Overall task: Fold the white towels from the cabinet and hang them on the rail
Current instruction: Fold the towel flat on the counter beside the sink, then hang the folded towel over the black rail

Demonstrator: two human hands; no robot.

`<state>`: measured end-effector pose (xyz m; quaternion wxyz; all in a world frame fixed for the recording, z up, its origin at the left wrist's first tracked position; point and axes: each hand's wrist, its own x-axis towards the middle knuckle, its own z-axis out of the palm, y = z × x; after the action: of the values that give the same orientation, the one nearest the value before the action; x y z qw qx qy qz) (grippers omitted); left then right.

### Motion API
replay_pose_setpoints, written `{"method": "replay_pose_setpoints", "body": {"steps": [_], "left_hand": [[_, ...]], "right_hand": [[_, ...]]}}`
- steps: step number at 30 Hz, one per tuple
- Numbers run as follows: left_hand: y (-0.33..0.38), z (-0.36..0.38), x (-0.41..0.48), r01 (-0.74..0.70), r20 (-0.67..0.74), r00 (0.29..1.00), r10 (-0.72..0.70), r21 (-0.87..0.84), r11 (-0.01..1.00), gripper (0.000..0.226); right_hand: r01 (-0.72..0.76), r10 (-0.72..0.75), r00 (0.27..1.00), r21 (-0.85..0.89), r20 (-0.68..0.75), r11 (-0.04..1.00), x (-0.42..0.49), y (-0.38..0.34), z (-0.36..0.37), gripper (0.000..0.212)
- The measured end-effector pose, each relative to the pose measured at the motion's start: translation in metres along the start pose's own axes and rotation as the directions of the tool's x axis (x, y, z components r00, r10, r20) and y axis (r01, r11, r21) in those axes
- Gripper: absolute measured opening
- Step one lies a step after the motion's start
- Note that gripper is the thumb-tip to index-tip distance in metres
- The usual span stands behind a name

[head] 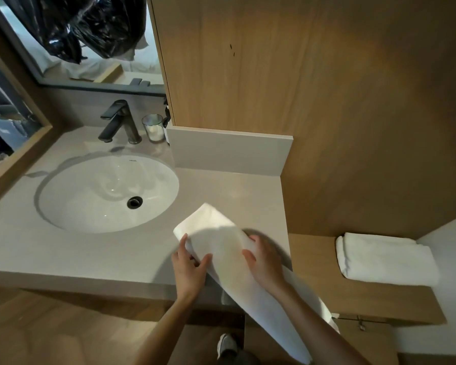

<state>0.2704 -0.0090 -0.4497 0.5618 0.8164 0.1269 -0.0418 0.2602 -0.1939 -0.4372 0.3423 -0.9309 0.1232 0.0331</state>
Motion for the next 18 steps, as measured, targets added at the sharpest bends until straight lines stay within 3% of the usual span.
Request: {"method": "replay_pose_setpoints", "body": {"steps": [4, 7, 11, 18], "left_hand": [[-0.001, -0.011, -0.013, -0.025, 0.095, 0.995, 0.025, -0.006, 1.000, 0.076], [0.008, -0.022, -0.026, -0.023, 0.140, 0.990, 0.034, -0.081, 0.996, 0.069], [0.033, -0.042, -0.049, -0.237, 0.185, 0.947, 0.263, -0.151, 0.960, 0.061], [0.127, -0.054, -0.080, -0.507, 0.288, 0.791, 0.540, -0.186, 0.842, 0.057]], "right_hand": [[-0.084, 0.080, 0.990, 0.032, 0.120, 0.996, -0.025, 0.002, -0.007, 0.037], [-0.072, 0.065, 0.993, 0.062, 0.103, 0.995, -0.048, 0.001, -0.013, 0.035], [-0.010, -0.001, 0.997, 0.150, 0.073, 0.989, -0.087, -0.006, -0.028, 0.024], [0.014, 0.000, 0.999, 0.347, -0.040, 0.938, -0.154, -0.033, -0.097, 0.026]]}}
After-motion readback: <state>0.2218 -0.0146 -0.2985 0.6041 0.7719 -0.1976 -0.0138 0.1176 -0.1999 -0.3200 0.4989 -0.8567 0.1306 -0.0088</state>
